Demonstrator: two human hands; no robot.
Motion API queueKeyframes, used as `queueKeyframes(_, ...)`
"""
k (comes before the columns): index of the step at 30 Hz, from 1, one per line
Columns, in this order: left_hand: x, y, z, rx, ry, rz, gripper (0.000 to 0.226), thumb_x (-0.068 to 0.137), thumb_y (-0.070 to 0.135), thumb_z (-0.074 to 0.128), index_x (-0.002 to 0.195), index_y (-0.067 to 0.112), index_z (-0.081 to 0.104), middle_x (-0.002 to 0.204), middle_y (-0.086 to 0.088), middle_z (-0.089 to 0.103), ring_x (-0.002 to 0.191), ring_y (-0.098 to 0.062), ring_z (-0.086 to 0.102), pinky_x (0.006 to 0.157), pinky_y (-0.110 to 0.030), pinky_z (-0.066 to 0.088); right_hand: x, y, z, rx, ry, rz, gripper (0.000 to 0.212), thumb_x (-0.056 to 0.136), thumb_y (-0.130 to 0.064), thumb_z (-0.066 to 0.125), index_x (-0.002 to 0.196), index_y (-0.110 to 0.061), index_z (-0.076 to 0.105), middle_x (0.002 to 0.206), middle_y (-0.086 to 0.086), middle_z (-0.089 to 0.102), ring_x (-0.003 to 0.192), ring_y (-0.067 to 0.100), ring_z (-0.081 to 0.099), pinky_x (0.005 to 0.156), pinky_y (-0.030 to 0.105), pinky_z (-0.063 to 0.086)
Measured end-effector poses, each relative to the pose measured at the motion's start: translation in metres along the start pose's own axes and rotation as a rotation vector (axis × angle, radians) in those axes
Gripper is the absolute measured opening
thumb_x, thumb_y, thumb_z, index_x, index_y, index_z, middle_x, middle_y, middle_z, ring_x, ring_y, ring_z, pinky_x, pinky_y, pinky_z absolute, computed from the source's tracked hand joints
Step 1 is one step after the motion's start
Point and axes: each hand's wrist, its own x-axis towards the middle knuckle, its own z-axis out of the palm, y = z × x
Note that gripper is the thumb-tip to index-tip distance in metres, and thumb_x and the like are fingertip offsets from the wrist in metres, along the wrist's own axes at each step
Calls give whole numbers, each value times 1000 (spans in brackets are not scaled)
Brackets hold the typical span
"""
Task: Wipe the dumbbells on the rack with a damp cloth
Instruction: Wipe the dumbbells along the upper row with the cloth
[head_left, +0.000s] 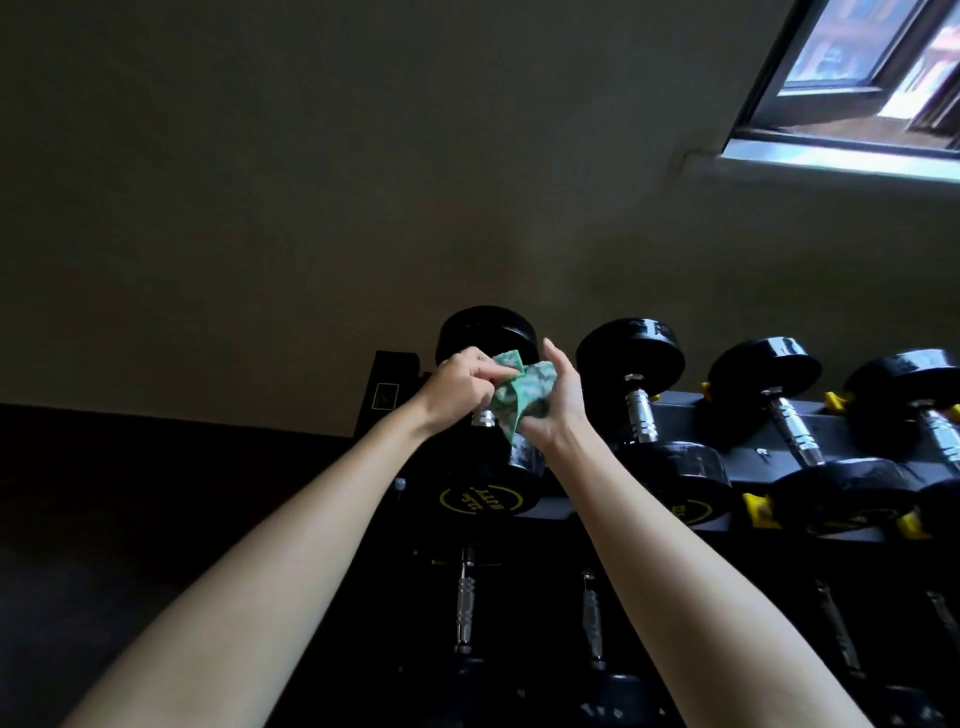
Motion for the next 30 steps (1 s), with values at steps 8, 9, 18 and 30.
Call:
queueKeyframes(8,51,-10,-30,-391,227,-109,31,60,0,40,74,1,68,62,-6,66,51,-6,60,57,-18,52,48,-16,15,-298,208,-171,19,79,-6,58,97,1,54,85,18,63,68,28,64,54,31,56)
queueKeyframes(9,60,-19,-35,-381,311,-170,28,68,-5,38,68,6,65,61,-5,63,48,-8,57,55,-19,50,56,-14,16,-372,264,-199,32,72,-11,62,100,0,53,93,19,60,74,28,62,59,33,55)
queueKeyframes(18,108,-97,-54,-291,455,-450,30,86,-6,34,92,8,59,75,-5,60,57,-15,55,57,-23,49,102,-5,38,-1034,658,-572,32,86,-23,63,106,1,56,115,14,50,103,27,53,84,26,36)
queueKeyframes(30,124,-113,-70,-342,436,-508,31,87,-7,33,103,8,55,74,-3,57,55,-14,52,53,-20,46,120,25,74,-1411,714,-622,22,89,-21,55,102,-3,59,118,9,51,95,34,57,76,32,34)
